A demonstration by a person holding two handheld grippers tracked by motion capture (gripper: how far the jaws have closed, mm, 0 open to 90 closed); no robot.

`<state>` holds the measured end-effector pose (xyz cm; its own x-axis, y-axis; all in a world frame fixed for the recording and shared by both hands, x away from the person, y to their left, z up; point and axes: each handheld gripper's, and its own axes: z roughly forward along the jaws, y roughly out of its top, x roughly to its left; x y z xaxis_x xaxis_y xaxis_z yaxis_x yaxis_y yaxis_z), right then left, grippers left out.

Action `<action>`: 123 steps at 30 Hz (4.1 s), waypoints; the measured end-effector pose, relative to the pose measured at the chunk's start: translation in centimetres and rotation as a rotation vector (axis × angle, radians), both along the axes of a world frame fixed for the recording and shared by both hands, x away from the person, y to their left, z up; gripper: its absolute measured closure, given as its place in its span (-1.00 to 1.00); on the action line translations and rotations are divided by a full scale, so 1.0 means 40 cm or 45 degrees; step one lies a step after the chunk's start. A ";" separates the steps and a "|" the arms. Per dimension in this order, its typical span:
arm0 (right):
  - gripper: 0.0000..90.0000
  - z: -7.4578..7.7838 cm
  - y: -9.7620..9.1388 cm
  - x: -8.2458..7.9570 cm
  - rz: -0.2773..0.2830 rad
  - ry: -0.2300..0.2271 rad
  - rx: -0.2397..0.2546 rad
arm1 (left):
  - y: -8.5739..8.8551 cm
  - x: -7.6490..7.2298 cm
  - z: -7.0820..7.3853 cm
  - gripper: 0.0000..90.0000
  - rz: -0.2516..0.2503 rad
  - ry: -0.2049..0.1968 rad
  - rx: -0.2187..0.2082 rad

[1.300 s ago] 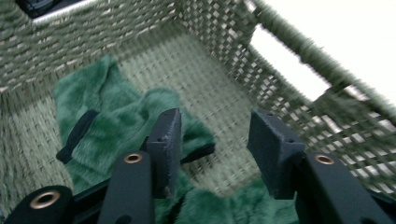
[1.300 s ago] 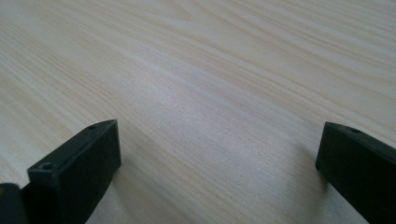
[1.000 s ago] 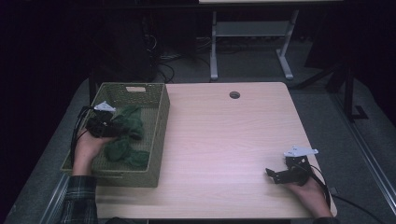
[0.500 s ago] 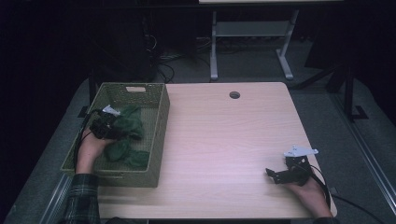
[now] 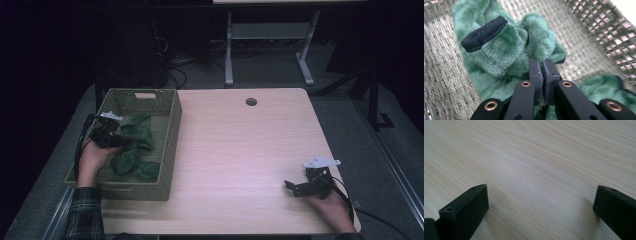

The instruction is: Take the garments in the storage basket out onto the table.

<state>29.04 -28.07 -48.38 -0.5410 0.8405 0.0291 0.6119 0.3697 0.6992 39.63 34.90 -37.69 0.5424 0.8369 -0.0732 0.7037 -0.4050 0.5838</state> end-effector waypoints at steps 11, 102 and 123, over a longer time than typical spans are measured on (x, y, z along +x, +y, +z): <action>-1.00 0.000 0.000 0.000 0.000 0.000 0.000 | -0.013 -0.030 0.087 0.94 -0.023 -0.065 -0.140; -1.00 0.000 0.000 -0.001 -0.002 0.003 0.001 | -0.661 -0.020 0.298 0.94 -0.628 -0.219 -0.513; -1.00 0.000 0.000 -0.001 0.000 0.004 0.001 | -0.826 -0.039 0.106 0.94 -0.750 -0.037 -0.531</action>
